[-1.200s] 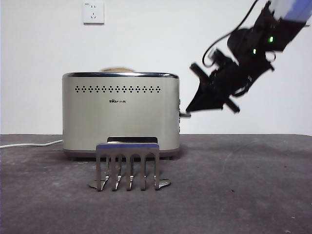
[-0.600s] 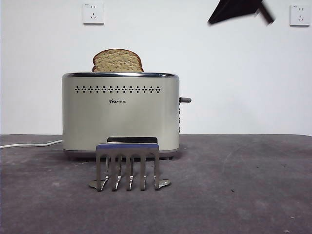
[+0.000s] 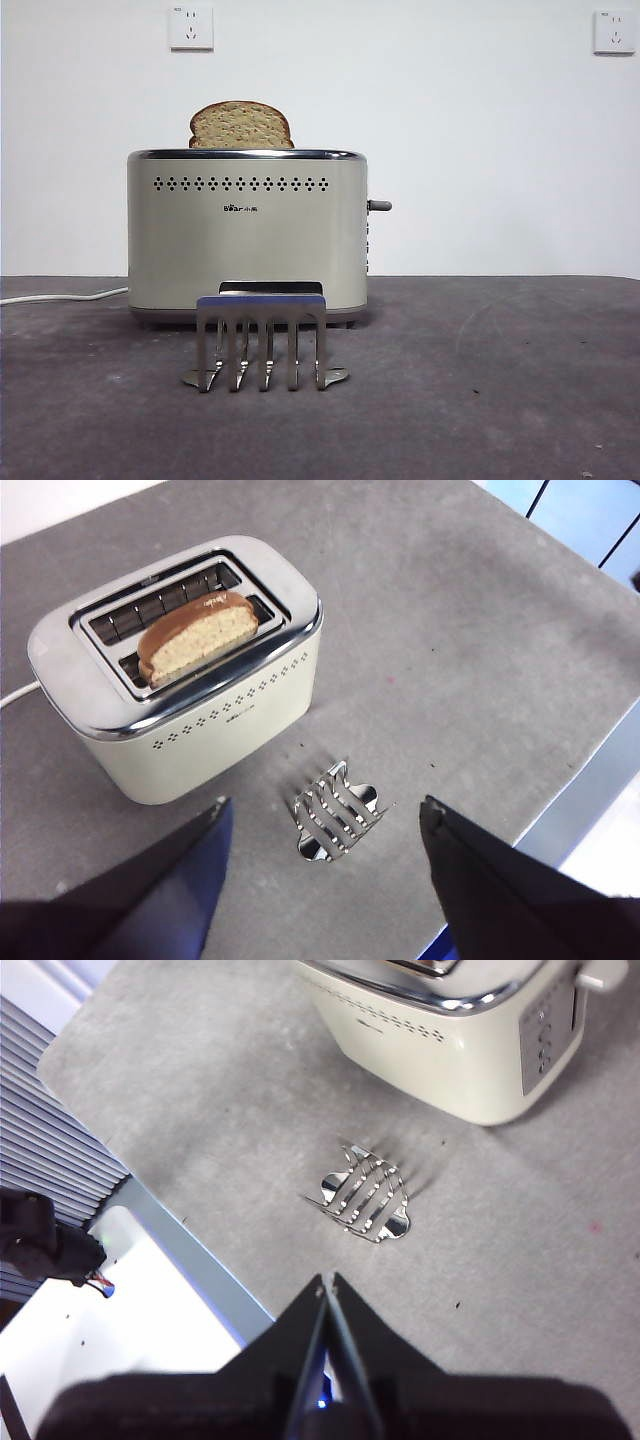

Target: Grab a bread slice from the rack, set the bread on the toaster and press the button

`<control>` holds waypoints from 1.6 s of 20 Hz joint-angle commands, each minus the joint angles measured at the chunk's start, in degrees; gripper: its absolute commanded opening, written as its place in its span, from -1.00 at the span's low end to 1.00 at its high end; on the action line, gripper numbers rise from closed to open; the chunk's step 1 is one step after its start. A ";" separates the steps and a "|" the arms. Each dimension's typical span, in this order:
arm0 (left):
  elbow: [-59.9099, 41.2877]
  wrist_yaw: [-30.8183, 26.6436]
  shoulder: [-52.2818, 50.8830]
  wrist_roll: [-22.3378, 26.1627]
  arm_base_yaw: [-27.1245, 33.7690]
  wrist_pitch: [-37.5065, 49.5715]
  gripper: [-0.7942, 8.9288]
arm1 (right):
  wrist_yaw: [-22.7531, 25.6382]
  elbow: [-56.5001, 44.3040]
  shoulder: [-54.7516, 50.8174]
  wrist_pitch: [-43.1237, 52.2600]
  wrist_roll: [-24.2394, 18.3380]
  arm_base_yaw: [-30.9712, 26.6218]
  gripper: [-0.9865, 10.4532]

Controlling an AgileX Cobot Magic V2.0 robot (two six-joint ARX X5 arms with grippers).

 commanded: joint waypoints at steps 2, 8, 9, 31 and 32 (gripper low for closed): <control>0.07 0.11 -0.13 -0.28 -0.04 -1.60 -0.20 | -0.11 -0.11 -1.70 0.04 -1.44 0.13 -0.85; 0.07 0.09 -0.13 -0.13 -0.04 -2.32 -0.85 | -0.02 -0.11 -1.88 0.07 -1.29 0.13 -0.83; 0.07 -0.02 -0.13 -0.15 -0.04 -2.27 -0.85 | 0.11 -0.11 -1.90 0.07 -1.31 0.09 -0.83; -10.82 0.22 -14.88 4.74 14.29 29.70 -0.84 | 0.26 -0.11 -1.88 0.07 -1.31 0.02 -0.83; -15.96 -0.04 -18.34 4.74 15.85 36.17 -0.85 | 0.26 -0.11 -1.88 0.07 -1.31 0.02 -0.83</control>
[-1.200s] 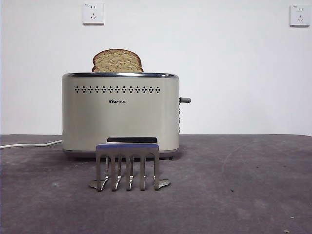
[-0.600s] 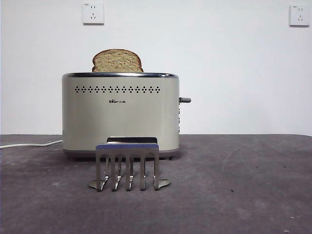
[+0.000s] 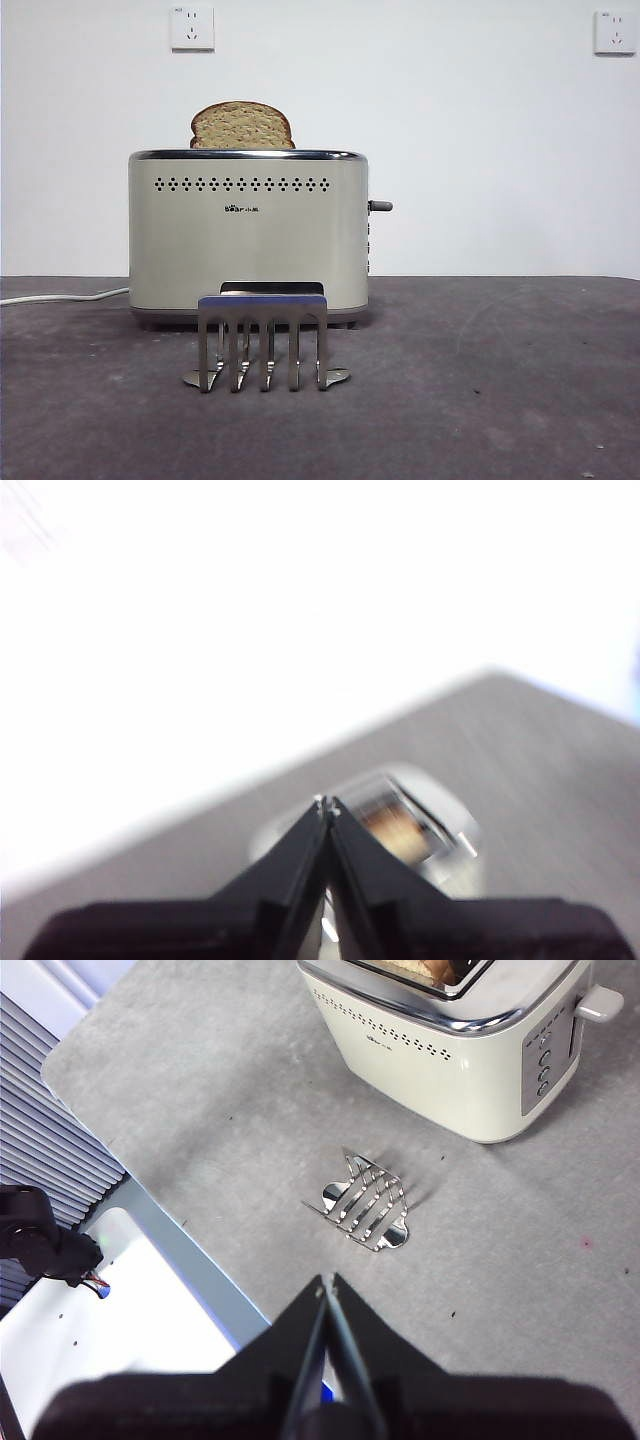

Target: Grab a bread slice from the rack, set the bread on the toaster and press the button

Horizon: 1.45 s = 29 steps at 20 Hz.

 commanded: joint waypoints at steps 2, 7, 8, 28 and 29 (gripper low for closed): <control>-18.14 -1.07 -11.30 0.83 4.83 20.87 -0.85 | 0.11 -0.11 0.07 0.04 -0.50 0.02 -0.83; -45.44 -4.94 -26.29 0.61 8.90 41.11 -0.84 | 0.11 -0.11 0.07 0.04 -0.50 0.02 -0.83; -50.31 -5.01 -28.94 0.44 9.22 43.39 -0.85 | 0.11 -0.11 0.07 0.04 -0.50 0.02 -0.83; -93.48 -7.69 -49.62 -2.19 9.62 49.88 -0.84 | 0.11 -0.11 0.07 0.04 -0.50 0.02 -0.83; -94.07 -7.72 -49.75 -3.04 9.62 49.29 -0.85 | 0.11 -0.11 0.07 0.04 -0.50 0.02 -0.83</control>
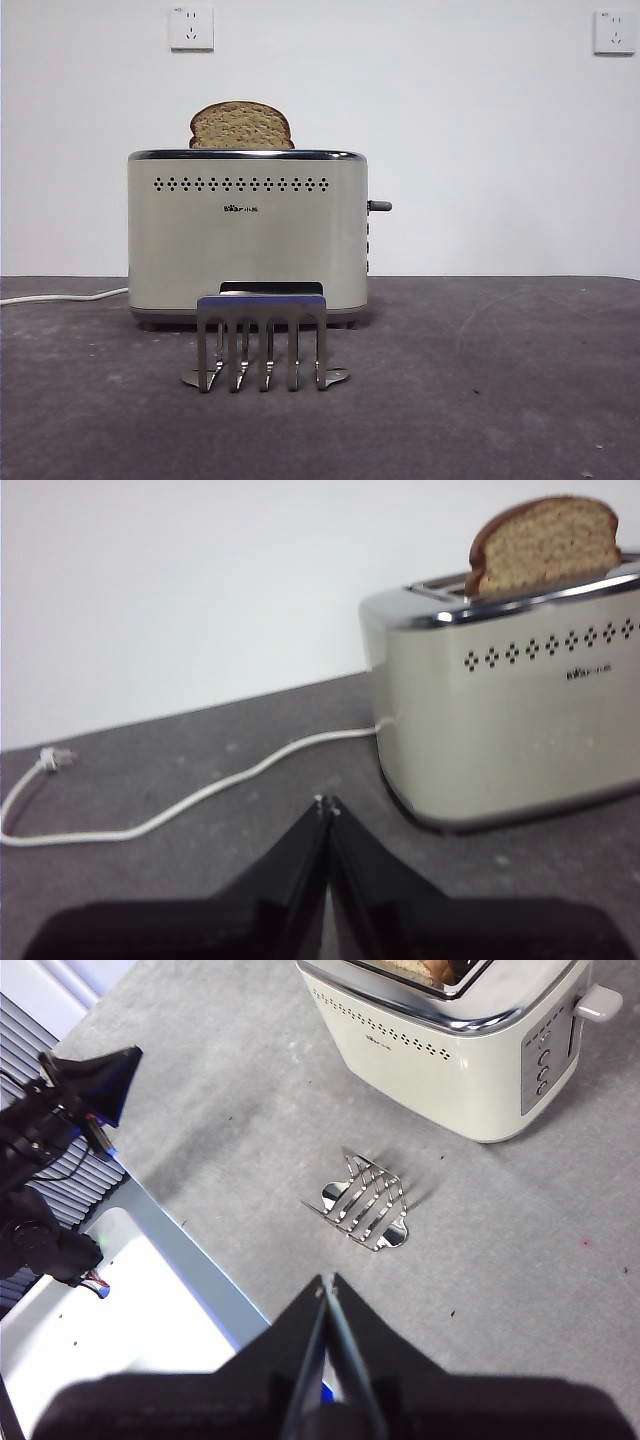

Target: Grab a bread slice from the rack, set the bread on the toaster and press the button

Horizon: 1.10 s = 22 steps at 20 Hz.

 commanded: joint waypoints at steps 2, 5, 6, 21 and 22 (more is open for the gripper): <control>-1.36 -0.09 -1.36 -1.75 0.11 -4.42 -0.84 | 0.09 -0.11 0.07 0.04 -0.50 0.02 -0.83; -1.36 0.26 -1.95 -2.60 0.11 -9.51 -0.84 | 0.11 -0.11 0.07 0.04 -0.50 0.02 -0.83; -1.33 0.24 -1.95 -4.13 0.11 -11.10 -0.84 | 0.11 -0.11 0.07 0.04 -0.50 0.02 -0.83; -1.33 -0.02 -1.95 -7.56 0.11 -10.69 -0.84 | 0.11 -0.11 0.07 0.04 -0.50 0.02 -0.83; -1.33 -0.02 -1.95 -7.56 0.13 -10.69 -0.85 | 0.09 -0.11 0.07 0.04 -0.50 0.02 -0.83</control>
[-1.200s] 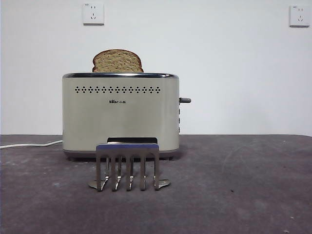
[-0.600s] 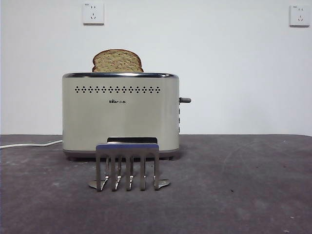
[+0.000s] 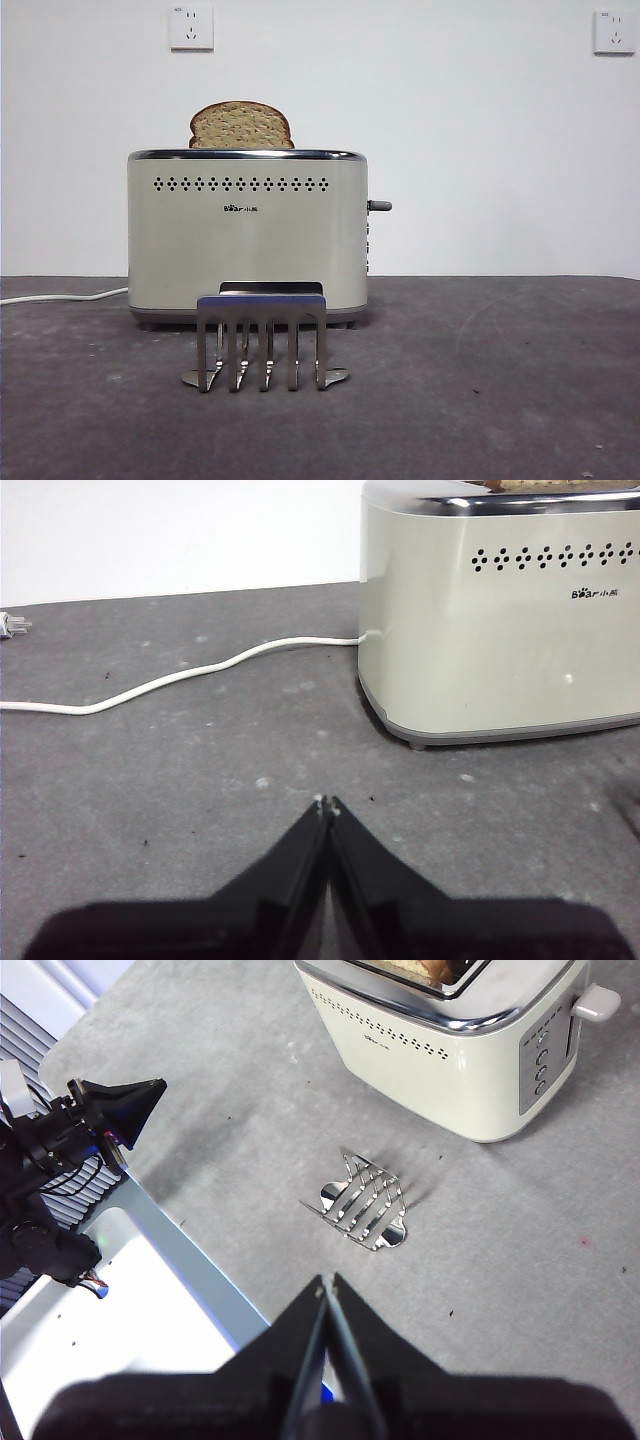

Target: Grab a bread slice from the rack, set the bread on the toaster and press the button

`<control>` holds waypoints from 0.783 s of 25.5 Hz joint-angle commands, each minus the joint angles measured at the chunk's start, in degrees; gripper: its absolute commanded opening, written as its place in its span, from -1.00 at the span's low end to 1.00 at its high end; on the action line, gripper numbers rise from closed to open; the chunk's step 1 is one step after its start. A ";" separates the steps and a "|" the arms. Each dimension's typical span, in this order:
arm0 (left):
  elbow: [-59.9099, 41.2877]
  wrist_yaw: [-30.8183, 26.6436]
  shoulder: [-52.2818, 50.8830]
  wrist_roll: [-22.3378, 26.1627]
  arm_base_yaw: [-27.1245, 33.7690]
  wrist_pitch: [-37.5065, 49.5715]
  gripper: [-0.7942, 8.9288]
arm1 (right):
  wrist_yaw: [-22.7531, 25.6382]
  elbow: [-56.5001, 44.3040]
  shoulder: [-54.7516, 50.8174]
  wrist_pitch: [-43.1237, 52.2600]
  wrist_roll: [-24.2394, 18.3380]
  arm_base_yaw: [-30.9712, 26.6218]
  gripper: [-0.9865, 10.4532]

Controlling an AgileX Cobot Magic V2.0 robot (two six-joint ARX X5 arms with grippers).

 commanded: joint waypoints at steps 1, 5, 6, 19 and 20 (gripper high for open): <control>-0.81 -0.09 -0.17 -0.57 0.11 0.11 -0.84 | -0.04 -0.11 0.07 0.04 -0.55 0.02 -0.83; -0.81 -0.09 -0.17 -0.57 0.11 0.11 -0.84 | 0.11 -0.13 -1.20 1.18 -4.83 -1.51 -0.83; -0.81 -0.09 -0.17 -0.57 0.11 0.11 -0.84 | -0.07 -0.55 -2.56 4.00 -4.35 -2.56 -0.83; -0.81 -0.07 -0.17 -0.57 0.13 0.11 -0.84 | 14.53 -41.40 -32.98 51.49 7.78 -7.61 -0.83; -0.81 -0.09 -0.17 -0.57 0.11 0.11 -0.84 | 15.61 -44.11 -34.56 53.53 8.44 -7.61 -0.83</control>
